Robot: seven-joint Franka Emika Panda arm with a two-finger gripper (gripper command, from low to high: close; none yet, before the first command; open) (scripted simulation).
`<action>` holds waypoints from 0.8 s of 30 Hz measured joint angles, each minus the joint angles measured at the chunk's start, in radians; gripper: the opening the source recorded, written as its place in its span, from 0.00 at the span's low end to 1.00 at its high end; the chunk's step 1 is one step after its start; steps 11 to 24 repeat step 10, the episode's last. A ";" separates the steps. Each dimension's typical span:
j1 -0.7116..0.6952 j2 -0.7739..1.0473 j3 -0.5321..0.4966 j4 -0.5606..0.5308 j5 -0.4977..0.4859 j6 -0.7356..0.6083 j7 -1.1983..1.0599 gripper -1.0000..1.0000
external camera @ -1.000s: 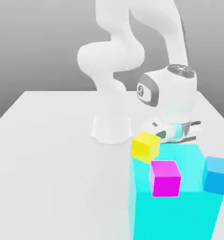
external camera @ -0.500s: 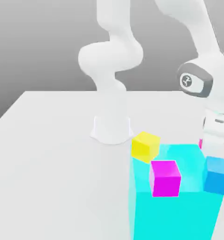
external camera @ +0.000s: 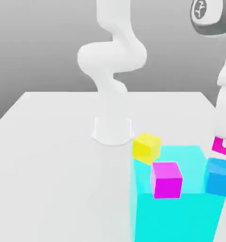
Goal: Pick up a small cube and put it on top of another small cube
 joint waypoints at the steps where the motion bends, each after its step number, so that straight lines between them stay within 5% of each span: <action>1: -0.017 0.003 0.001 0.017 0.012 -0.009 0.023 0.00; 4: -0.005 0.040 0.013 -0.026 0.020 0.076 0.045 0.00; 5: -0.006 0.052 0.013 -0.045 0.020 0.107 0.047 1.00; 24: -0.006 0.052 0.013 -0.045 0.020 0.107 0.047 1.00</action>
